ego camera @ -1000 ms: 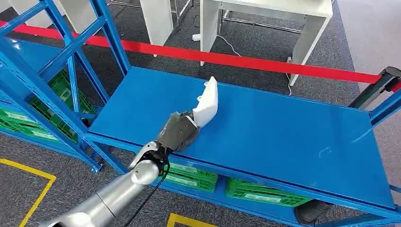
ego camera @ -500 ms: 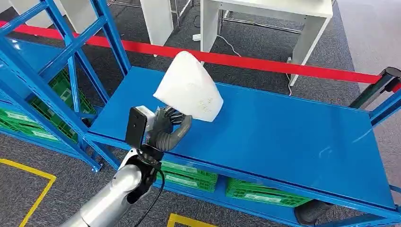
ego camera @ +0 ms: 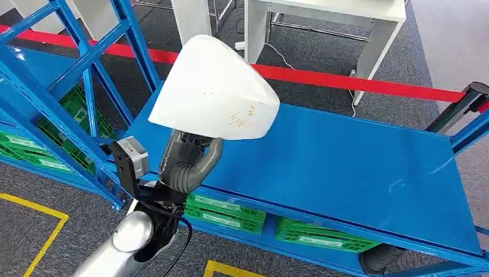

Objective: Take the parts from the cabinet and place them on the table.

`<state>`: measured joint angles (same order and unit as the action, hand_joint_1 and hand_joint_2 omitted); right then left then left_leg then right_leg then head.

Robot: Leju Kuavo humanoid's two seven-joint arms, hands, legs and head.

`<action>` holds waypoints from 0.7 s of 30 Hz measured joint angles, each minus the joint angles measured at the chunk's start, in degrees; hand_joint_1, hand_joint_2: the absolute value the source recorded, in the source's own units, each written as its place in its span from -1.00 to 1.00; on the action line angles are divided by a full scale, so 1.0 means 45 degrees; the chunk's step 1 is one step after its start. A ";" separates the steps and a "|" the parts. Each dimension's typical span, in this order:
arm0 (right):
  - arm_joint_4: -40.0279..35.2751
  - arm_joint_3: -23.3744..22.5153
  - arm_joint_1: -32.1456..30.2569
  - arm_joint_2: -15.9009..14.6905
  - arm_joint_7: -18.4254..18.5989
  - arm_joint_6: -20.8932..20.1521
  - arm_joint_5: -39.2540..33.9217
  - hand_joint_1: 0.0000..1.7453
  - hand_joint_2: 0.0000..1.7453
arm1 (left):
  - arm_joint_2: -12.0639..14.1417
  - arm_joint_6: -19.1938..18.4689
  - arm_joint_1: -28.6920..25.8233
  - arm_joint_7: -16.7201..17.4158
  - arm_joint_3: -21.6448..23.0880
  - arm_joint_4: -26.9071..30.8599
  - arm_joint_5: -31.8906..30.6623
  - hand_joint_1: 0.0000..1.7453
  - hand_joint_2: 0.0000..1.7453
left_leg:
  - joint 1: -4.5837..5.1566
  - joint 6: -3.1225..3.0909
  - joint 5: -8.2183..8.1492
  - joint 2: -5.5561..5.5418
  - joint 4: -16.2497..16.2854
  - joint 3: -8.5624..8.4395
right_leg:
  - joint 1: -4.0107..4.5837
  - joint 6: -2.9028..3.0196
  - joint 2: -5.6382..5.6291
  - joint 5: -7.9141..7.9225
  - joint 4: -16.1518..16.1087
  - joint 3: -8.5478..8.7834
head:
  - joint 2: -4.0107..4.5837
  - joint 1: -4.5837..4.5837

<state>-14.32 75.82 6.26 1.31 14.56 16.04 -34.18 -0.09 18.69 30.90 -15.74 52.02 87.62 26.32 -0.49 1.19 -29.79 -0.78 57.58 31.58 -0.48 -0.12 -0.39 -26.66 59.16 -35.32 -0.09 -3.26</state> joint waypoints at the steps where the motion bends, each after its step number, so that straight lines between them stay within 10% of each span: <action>1: 0.0000 -0.0010 0.0000 0.0000 -0.0015 0.0000 -0.0005 -1.00 -1.00 | 0.0029 -0.0005 -0.0009 -0.0025 0.0015 0.0181 -0.0044 1.00 1.00 | 0.0000 0.0000 0.0000 0.0000 0.0000 0.0000 | 0.0000 0.0000 0.0000 0.0000 -0.0001 0.0000 | 0.0000 0.0005; 21: 0.0000 -0.0282 0.0001 0.0005 -0.0039 0.0039 -0.0233 -1.00 -1.00 | 0.0345 0.0359 -0.0393 -0.0719 0.0160 0.2104 -0.0292 1.00 1.00 | 0.0000 0.0008 -0.0007 0.0001 0.0000 -0.0003 | 0.0001 -0.0001 -0.0002 -0.0001 -0.0005 0.0001 | 0.0000 0.0005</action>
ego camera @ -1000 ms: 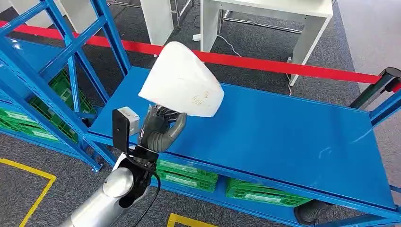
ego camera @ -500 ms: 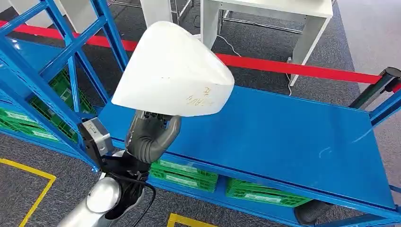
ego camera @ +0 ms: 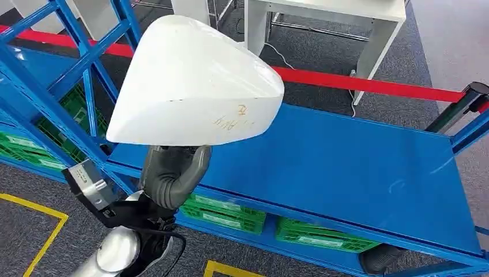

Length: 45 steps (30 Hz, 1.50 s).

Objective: Take the parts from the cabinet and place them on the table.

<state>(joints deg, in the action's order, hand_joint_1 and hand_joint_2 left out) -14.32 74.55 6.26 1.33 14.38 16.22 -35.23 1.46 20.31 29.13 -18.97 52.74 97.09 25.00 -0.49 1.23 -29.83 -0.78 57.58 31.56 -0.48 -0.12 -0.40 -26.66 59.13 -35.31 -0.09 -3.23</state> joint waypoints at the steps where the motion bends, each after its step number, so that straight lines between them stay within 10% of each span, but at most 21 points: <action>1: 0.0000 -0.0005 0.0000 0.0000 0.0000 0.0000 0.0000 -1.00 -1.00 | 0.0000 0.0010 -0.0011 -0.0015 0.0000 0.0029 0.0000 1.00 1.00 | 0.0000 0.0001 -0.0001 0.0000 0.0000 0.0000 | 0.0000 0.0000 -0.0001 0.0000 0.0000 0.0000 | 0.0000 -0.0005; 45: 0.0000 -0.0068 0.0000 0.0335 0.0277 0.0403 -0.0073 -1.00 -1.00 | -0.0010 -0.0700 -0.0539 -0.0709 0.0000 0.0325 0.1209 1.00 1.00 | 0.0023 -0.0013 -0.0014 0.0000 0.0009 -0.0001 | -0.0029 -0.0013 -0.0002 0.0006 -0.0016 0.0002 | 0.0000 0.0000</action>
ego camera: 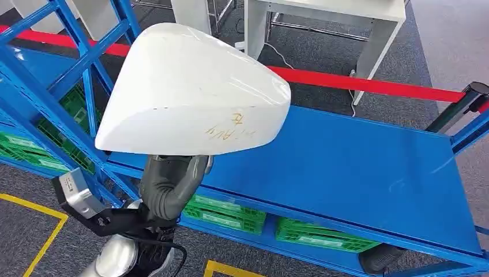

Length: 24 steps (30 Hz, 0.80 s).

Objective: Take the parts from the cabinet and place them on the table.

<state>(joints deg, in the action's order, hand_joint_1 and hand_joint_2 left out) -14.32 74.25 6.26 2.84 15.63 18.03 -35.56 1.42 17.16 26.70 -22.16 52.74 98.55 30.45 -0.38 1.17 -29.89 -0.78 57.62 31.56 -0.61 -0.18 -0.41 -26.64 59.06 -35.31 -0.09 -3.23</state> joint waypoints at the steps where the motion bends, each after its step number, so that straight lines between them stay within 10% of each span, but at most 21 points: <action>1: 0.0000 0.0000 0.0000 0.0010 0.0010 0.0005 0.0000 -1.00 -1.00 | 0.0000 -0.0010 -0.0002 0.0000 0.0000 0.0000 0.0010 1.00 1.00 | 0.0008 -0.0007 -0.0004 0.0000 0.0005 0.0000 | -0.0006 -0.0005 0.0000 -0.0002 0.0000 0.0000 | 0.0000 0.0000; 12: 0.0000 0.0000 0.0005 0.0121 0.0087 0.0034 -0.0048 -1.00 -1.00 | -0.0015 -0.0150 -0.0035 0.0049 0.0005 -0.0005 0.0160 1.00 1.00 | -0.0065 -0.0326 0.0194 0.0079 -0.0243 -0.0141 | -0.0061 -0.0336 -0.0005 -0.0056 -0.0054 0.0107 | 0.0000 -0.0010; 15: 0.0000 0.0000 -0.0001 0.0121 0.0092 0.0044 -0.0092 -1.00 -1.00 | -0.0024 -0.0238 -0.0040 0.0102 0.0010 -0.0024 0.0262 1.00 1.00 | -0.0099 -0.0380 0.0229 0.0095 -0.0291 -0.0162 | -0.0111 -0.0475 0.0011 -0.1385 0.2355 -0.0964 | 0.0000 -0.0073; 17: 0.0005 0.0000 -0.0014 0.0116 0.0112 0.0044 -0.0097 -1.00 -1.00 | -0.0019 -0.0287 -0.0056 0.0117 0.0019 -0.0068 0.0326 1.00 1.00 | -0.0118 -0.0357 0.0213 0.0103 -0.0282 -0.0165 | -0.0141 -0.0561 0.0017 -0.1673 0.3629 -0.1565 | 0.0000 -0.0083; 21: 0.0000 0.0000 0.0003 0.0121 0.0165 0.0044 -0.0097 -1.00 -1.00 | -0.0024 -0.0345 -0.0055 0.0131 0.0019 -0.0150 0.0379 1.00 1.00 | -0.0281 -0.0006 -0.0023 0.0081 -0.0014 -0.0187 | -0.0267 -0.0745 0.0038 0.0159 0.0332 0.0009 | 0.0000 -0.0097; 24: 0.0005 -0.0010 0.0010 0.0150 0.0204 0.0034 -0.0097 -1.00 -1.00 | -0.0034 -0.0369 -0.0041 0.0136 0.0015 -0.0175 0.0413 1.00 1.00 | -0.0213 0.0206 -0.0064 0.0057 0.0146 -0.0046 | -0.0170 -0.0278 -0.0063 -0.0147 0.0209 0.0025 | 0.0000 -0.0136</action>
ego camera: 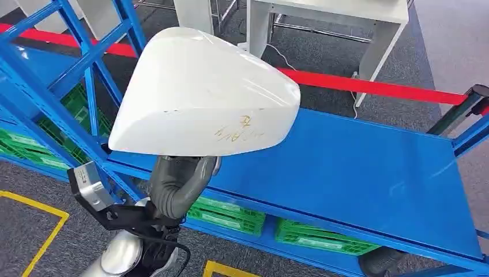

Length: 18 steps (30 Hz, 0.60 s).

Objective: Take the parts from the cabinet and place them on the table.

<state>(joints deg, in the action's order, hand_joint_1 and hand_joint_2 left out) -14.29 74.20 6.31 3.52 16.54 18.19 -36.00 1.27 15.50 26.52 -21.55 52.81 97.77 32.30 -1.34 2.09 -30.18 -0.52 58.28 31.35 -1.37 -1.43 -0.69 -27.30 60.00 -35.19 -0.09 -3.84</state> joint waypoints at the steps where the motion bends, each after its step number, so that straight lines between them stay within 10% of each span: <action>1: 0.0000 0.0000 -0.0019 0.0005 0.0019 -0.0005 0.0000 -1.00 -1.00 | 0.0005 0.0000 -0.0004 0.0000 0.0000 -0.0024 0.0015 1.00 1.00 | -0.0020 0.0046 0.0031 0.0002 -0.0030 -0.0017 | 0.0033 0.0104 -0.0005 -0.0015 0.0046 -0.0019 | 0.0000 -0.0005; 4: 0.0000 0.0005 -0.0008 0.0005 0.0034 0.0000 0.0000 -1.00 -1.00 | 0.0010 -0.0005 0.0007 -0.0005 -0.0015 -0.0039 0.0029 1.00 1.00 | -0.0060 0.0171 -0.0488 0.0032 0.0468 0.0155 | 0.0008 0.0406 0.0046 0.0030 0.0018 -0.0022 | 0.0000 0.0043; 8: 0.0000 0.0000 -0.0013 0.0000 0.0063 0.0005 0.0000 -1.00 -1.00 | 0.0034 -0.0073 -0.0029 -0.0004 -0.0010 -0.0107 0.0122 1.00 1.00 | -0.0004 0.0117 -0.2051 0.0031 0.3919 0.1591 | 0.0169 0.0555 0.0109 0.0073 0.0021 -0.0055 | 0.0000 0.0106; 10: 0.0000 0.0000 -0.0015 0.0000 0.0068 0.0015 -0.0034 -1.00 -1.00 | 0.0039 -0.0112 -0.0041 0.0000 -0.0015 -0.0155 0.0146 1.00 1.00 | 0.0058 -0.0053 -0.1432 0.0030 0.3272 0.1222 | 0.0254 0.0594 0.0095 0.0099 0.0022 -0.0069 | 0.0000 0.0116; 13: 0.0000 -0.0005 -0.0004 0.0044 0.0068 0.0019 -0.0034 -1.00 -1.00 | 0.0034 -0.0155 0.0021 -0.0005 -0.0015 -0.0165 0.0146 1.00 1.00 | 0.0356 -0.0542 -0.0245 0.0030 0.0376 -0.0230 | 0.0302 0.0571 0.0069 0.0166 0.0023 -0.0073 | 0.0000 0.0106; 18: 0.0000 -0.0010 -0.0004 0.0063 0.0073 0.0048 -0.0039 -1.00 -1.00 | 0.0024 -0.0175 0.0039 0.0000 -0.0010 -0.0189 0.0155 1.00 1.00 | 0.0260 -0.0605 0.0012 0.0052 -0.0106 -0.0175 | 0.0336 0.0174 0.0112 0.0330 0.0036 -0.0266 | 0.0000 0.0106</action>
<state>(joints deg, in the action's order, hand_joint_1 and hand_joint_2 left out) -14.29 74.16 6.29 3.80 16.87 18.40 -36.17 1.38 14.71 26.69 -21.55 52.76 96.91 33.00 -0.17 -0.63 -30.12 -0.29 57.80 30.56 0.14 -0.65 -0.19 -25.81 60.16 -36.39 -0.09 -3.37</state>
